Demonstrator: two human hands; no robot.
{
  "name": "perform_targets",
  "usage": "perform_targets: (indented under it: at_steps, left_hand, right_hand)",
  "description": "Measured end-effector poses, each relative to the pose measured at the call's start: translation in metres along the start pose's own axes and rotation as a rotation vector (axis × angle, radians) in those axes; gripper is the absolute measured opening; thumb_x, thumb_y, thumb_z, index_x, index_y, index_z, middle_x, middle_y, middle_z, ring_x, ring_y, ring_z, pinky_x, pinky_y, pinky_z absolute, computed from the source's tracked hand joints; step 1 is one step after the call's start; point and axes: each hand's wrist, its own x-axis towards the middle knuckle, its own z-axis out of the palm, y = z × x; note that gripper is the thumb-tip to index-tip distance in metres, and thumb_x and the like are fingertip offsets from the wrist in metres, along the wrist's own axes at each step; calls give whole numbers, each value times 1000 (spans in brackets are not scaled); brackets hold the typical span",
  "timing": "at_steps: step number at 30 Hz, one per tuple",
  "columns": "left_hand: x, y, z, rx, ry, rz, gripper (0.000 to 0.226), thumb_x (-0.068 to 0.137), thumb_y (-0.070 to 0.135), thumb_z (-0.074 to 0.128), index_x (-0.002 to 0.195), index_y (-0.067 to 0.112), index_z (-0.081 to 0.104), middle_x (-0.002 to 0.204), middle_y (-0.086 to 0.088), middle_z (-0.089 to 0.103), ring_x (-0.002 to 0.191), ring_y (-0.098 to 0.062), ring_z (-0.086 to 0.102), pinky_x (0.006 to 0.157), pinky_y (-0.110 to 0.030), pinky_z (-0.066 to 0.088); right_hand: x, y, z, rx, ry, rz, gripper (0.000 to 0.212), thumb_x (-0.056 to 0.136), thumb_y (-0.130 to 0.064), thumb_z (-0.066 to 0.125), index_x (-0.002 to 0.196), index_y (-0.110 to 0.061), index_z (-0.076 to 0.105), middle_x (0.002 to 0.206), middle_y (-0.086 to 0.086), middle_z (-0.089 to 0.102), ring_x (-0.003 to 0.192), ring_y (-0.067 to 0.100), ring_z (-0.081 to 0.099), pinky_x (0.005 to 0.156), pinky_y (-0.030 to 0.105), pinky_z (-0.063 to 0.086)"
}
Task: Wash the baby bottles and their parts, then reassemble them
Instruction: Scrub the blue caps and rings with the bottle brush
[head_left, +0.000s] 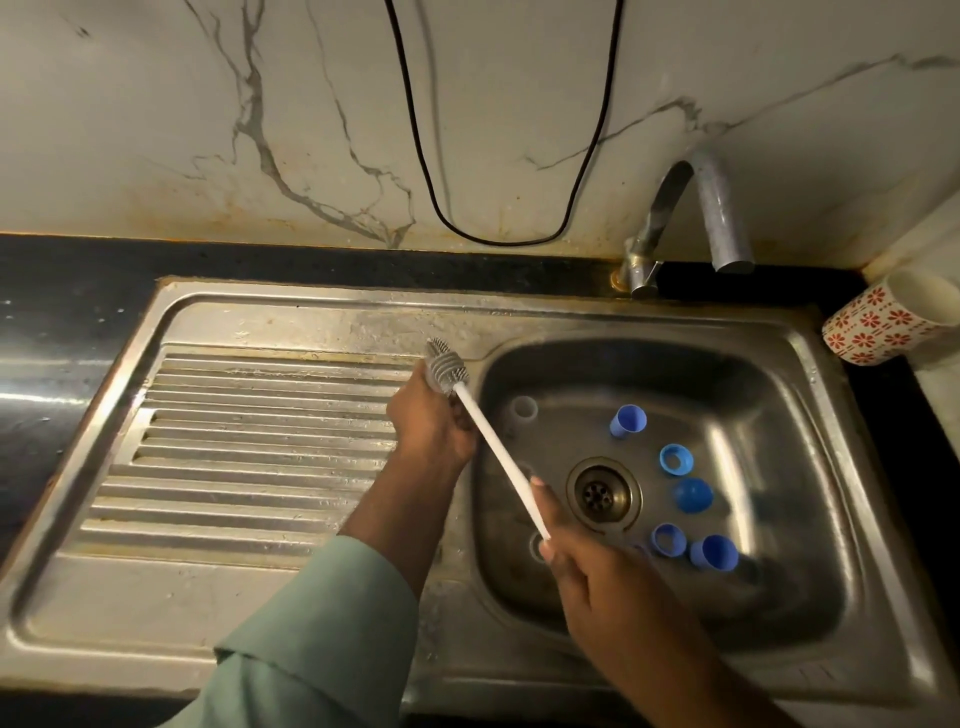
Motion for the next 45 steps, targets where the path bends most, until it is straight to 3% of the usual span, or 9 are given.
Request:
perform_targets:
  at_steps: [5, 9, 14, 18, 23, 29, 35, 38, 45]
  left_hand:
    - [-10, -9, 2, 34, -20, -41, 30, 93, 9, 56, 65, 16, 49, 47, -1, 39, 31, -10, 32, 33, -15, 25]
    - [-1, 2, 1, -86, 19, -36, 30, 96, 9, 58, 67, 14, 50, 53, -2, 45, 43, -13, 42, 39, -20, 35]
    - [-11, -15, 0, 87, -29, -20, 33, 93, 10, 61, 62, 13, 50, 44, -2, 38, 32, -13, 36, 35, -18, 30]
    - [-2, 2, -3, 45, -15, 39, 38, 96, 9, 52, 59, 14, 46, 50, -5, 38, 36, -15, 33, 37, -16, 24]
    - [-7, -7, -6, 160, -18, 54, 22, 93, 13, 58, 71, 13, 55, 50, -4, 39, 33, -14, 34, 36, -18, 26]
    - [1, 1, -5, 167, 6, 79, 24, 91, 9, 59, 67, 12, 57, 51, -4, 40, 35, -13, 32, 37, -17, 25]
    - [1, 2, -1, 43, 90, 54, 23, 89, 9, 64, 67, 9, 58, 49, -5, 48, 33, -13, 39, 37, -18, 31]
    - [-3, -5, 1, 86, 64, 65, 21, 94, 19, 65, 77, 8, 63, 51, -4, 47, 34, -12, 40, 36, -18, 31]
    - [-6, 3, -17, 98, -105, -12, 50, 95, 67, 44, 107, 23, 65, 61, 1, 50, 43, -7, 42, 37, -16, 36]
  right_hand:
    - [27, 3, -4, 33, 85, -7, 50, 99, -36, 38, 146, -39, 22, 55, -10, 49, 49, 1, 54, 49, 12, 44]
    - [-5, 3, 2, 21, -4, -33, 48, 96, -47, 33, 144, -44, 28, 72, -22, 60, 71, -9, 60, 58, 7, 47]
    - [32, -1, -1, 32, 58, -18, 46, 101, -33, 38, 137, -47, 14, 59, -6, 51, 49, 5, 51, 50, 15, 44]
    - [5, -1, -6, 37, -30, -69, 48, 99, -37, 37, 136, -55, 12, 63, -20, 59, 55, -3, 58, 48, 11, 44]
    - [34, 2, -4, 27, 79, -16, 46, 100, -35, 38, 140, -46, 17, 57, -6, 53, 51, 8, 56, 50, 21, 50]
    - [26, 8, 0, 39, -11, 24, 47, 101, -35, 39, 141, -49, 19, 59, -5, 54, 50, 3, 54, 49, 17, 47]
    - [10, 2, -3, 62, -62, 15, 49, 100, -37, 40, 143, -49, 22, 73, -28, 61, 64, -7, 60, 53, 10, 46]
    - [31, 0, -2, 84, -35, 79, 48, 102, -33, 39, 146, -44, 25, 67, -5, 58, 56, 4, 56, 52, 17, 47]
    - [17, 5, -17, 287, -5, 190, 43, 100, -31, 44, 140, -47, 38, 61, -6, 51, 38, 1, 45, 40, 19, 40]
